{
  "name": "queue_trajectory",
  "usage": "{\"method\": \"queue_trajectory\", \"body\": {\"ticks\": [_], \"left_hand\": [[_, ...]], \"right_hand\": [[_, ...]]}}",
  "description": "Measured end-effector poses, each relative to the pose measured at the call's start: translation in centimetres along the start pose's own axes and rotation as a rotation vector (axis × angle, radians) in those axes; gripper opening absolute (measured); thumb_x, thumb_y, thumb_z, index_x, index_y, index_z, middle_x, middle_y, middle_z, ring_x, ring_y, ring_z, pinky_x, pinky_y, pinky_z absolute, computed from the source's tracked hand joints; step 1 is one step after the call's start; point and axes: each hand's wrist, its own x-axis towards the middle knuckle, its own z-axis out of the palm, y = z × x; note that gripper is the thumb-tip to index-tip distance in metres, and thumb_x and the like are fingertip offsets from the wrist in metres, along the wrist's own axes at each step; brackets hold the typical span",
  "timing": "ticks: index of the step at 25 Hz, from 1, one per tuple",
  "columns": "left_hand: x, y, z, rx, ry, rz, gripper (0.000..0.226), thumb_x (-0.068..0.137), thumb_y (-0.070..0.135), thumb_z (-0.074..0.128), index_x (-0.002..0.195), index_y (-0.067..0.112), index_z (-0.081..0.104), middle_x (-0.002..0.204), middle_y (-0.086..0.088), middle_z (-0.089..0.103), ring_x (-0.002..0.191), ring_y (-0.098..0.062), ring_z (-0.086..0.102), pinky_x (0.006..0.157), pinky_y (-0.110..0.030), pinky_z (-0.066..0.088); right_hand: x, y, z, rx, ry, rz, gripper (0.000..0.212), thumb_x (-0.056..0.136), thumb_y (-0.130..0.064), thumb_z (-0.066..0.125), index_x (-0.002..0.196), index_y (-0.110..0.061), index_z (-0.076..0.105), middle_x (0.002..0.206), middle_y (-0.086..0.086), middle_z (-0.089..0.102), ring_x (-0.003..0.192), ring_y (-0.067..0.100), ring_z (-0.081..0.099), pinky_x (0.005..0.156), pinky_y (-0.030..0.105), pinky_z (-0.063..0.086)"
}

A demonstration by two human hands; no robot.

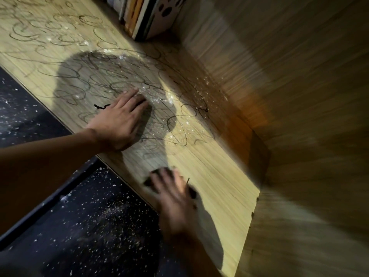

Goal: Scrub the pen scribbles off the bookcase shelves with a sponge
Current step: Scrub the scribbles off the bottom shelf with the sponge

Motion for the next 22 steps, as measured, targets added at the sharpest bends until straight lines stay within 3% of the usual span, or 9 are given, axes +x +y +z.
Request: {"method": "queue_trajectory", "body": {"ticks": [4, 7, 9, 11, 12, 14, 17, 20, 22], "left_hand": [[-0.1, 0.0, 0.3, 0.027, 0.019, 0.007, 0.072, 0.090, 0.044, 0.013, 0.148, 0.004, 0.031, 0.153, -0.017, 0.031, 0.148, -0.030, 0.010, 0.119, -0.033, -0.002], [-0.1, 0.0, 0.1, 0.031, 0.007, 0.007, 0.073, 0.088, 0.045, 0.019, 0.148, 0.005, 0.032, 0.153, -0.017, 0.031, 0.148, -0.029, 0.010, 0.121, -0.039, 0.005], [-0.1, 0.1, 0.1, 0.024, 0.010, 0.008, 0.072, 0.088, 0.044, 0.021, 0.146, 0.004, 0.034, 0.151, -0.018, 0.034, 0.148, -0.031, 0.013, 0.121, -0.042, 0.010], [0.0, 0.0, 0.0, 0.010, 0.003, 0.000, 0.073, 0.087, 0.043, 0.020, 0.147, 0.004, 0.032, 0.153, -0.018, 0.031, 0.148, -0.030, 0.010, 0.120, -0.041, 0.008], [0.0, 0.0, 0.0, 0.001, -0.009, -0.011, 0.074, 0.087, 0.044, 0.019, 0.149, 0.005, 0.029, 0.155, -0.016, 0.028, 0.149, -0.028, 0.007, 0.120, -0.039, 0.005], [-0.2, -0.1, 0.1, -0.009, -0.015, -0.027, 0.074, 0.088, 0.045, 0.015, 0.151, 0.007, 0.024, 0.157, -0.014, 0.022, 0.149, -0.026, 0.001, 0.121, -0.038, 0.002], [-0.1, 0.0, 0.3, -0.017, -0.012, -0.020, 0.074, 0.089, 0.047, 0.015, 0.150, 0.006, 0.026, 0.156, -0.015, 0.025, 0.149, -0.027, 0.003, 0.121, -0.041, 0.006], [0.2, -0.2, 0.5, 0.002, 0.024, -0.039, 0.069, 0.090, 0.042, 0.024, 0.147, 0.004, 0.032, 0.152, -0.019, 0.031, 0.147, -0.032, 0.012, 0.120, -0.040, 0.004], [0.5, -0.3, 0.6, 0.006, 0.026, -0.037, 0.064, 0.091, 0.037, 0.031, 0.146, 0.004, 0.033, 0.151, -0.020, 0.032, 0.147, -0.033, 0.012, 0.118, -0.032, -0.005]], "right_hand": [[2.5, 2.6, 0.9, 0.037, 0.151, 0.722, 0.061, 0.094, -0.019, 0.033, 0.148, -0.035, 0.013, 0.155, -0.018, 0.005, 0.149, 0.017, -0.001, 0.120, 0.049, -0.002], [4.9, -4.4, 2.3, 0.058, 0.233, 0.544, 0.068, 0.084, -0.010, 0.044, 0.149, -0.026, 0.029, 0.157, -0.010, 0.020, 0.147, 0.022, 0.015, 0.119, 0.043, 0.013], [3.5, -6.1, 2.4, 0.035, 0.096, 0.147, 0.065, 0.084, -0.021, 0.037, 0.148, -0.030, 0.030, 0.157, -0.013, 0.022, 0.148, 0.017, 0.008, 0.119, 0.038, 0.005], [1.9, -3.3, 0.9, 0.045, -0.019, -0.018, 0.050, 0.101, -0.023, 0.023, 0.149, -0.034, 0.023, 0.159, -0.014, 0.013, 0.148, 0.015, 0.000, 0.119, 0.037, -0.004], [1.0, -1.0, 0.5, 0.035, -0.055, 0.063, 0.051, 0.101, -0.022, 0.015, 0.150, -0.036, 0.020, 0.158, -0.015, 0.007, 0.148, 0.015, -0.003, 0.120, 0.039, -0.005], [0.6, 2.3, -0.2, 0.015, 0.029, 0.431, 0.062, 0.098, -0.008, 0.034, 0.150, -0.036, 0.013, 0.154, -0.020, -0.001, 0.148, 0.016, -0.005, 0.120, 0.041, -0.006], [3.8, 0.0, 1.2, 0.045, 0.225, 0.771, 0.061, 0.093, -0.012, 0.032, 0.150, -0.031, 0.017, 0.157, -0.011, 0.011, 0.148, 0.025, 0.006, 0.120, 0.037, -0.001], [5.5, -6.1, 2.2, 0.041, 0.203, 0.381, 0.068, 0.077, -0.018, 0.030, 0.145, -0.026, 0.034, 0.152, -0.006, 0.035, 0.144, 0.027, 0.023, 0.115, 0.045, 0.028], [2.8, -6.2, 0.9, 0.029, -0.064, 0.011, 0.063, 0.086, -0.018, 0.028, 0.148, -0.032, 0.027, 0.157, -0.012, 0.022, 0.148, 0.018, 0.009, 0.120, 0.041, 0.011]]}}
